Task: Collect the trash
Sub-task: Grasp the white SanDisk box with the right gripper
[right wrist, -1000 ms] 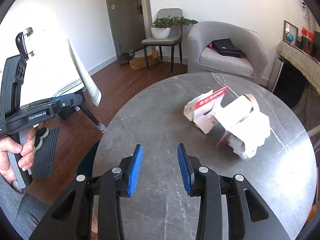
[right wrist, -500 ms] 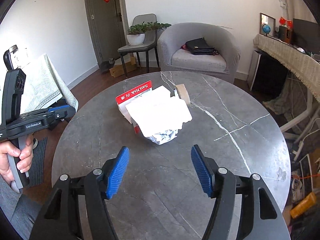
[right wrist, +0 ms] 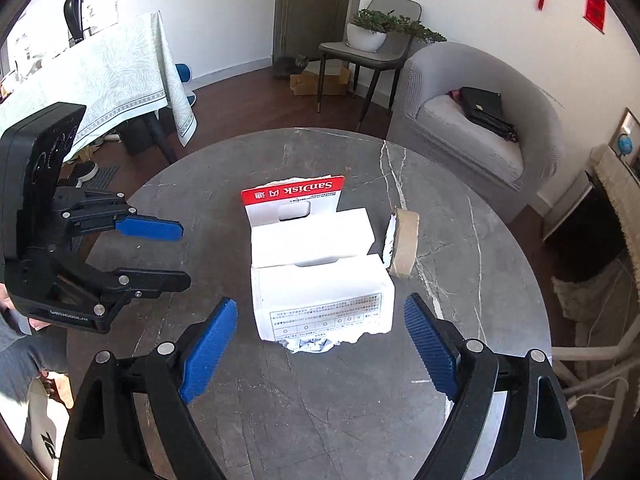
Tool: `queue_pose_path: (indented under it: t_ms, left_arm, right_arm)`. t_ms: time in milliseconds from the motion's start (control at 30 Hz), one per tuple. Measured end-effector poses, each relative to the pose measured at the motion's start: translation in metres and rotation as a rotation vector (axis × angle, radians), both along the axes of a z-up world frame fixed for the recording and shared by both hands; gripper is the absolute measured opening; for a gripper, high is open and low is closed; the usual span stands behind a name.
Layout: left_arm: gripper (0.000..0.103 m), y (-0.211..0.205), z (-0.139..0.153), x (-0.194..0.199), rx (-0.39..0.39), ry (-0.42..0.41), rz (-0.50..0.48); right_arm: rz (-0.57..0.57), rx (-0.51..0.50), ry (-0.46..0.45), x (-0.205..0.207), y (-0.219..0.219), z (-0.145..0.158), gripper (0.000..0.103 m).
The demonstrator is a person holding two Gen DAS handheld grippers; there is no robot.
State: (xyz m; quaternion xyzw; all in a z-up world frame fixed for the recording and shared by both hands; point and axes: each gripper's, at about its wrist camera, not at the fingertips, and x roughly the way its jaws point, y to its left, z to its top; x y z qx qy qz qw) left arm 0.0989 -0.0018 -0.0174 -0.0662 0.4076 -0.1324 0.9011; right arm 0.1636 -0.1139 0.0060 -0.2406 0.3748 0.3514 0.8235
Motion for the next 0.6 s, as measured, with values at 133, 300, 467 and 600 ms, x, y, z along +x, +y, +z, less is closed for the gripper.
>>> queue_pose_path:
  t_ms: [133,300,467,600]
  left_arm:
    - [0.056,-0.001,0.000,0.001,-0.018,-0.003,-0.002]
    - [0.056,0.001,0.002,0.002,-0.047,-0.010,-0.002]
    - [0.056,0.000,0.004,0.002,-0.059,-0.012,-0.012]
    - [0.056,-0.005,0.005,0.002,-0.058,-0.011,-0.029]
  right_arm:
    - [0.041,-0.017,0.033,0.013,0.009,-0.002,0.087]
    - [0.064,-0.044,0.071,0.022,0.018,-0.011,0.087]
    - [0.052,-0.021,0.114,0.026,0.017,-0.017,0.087]
    - [0.053,0.022,0.119,0.018,0.013,-0.010,0.079]
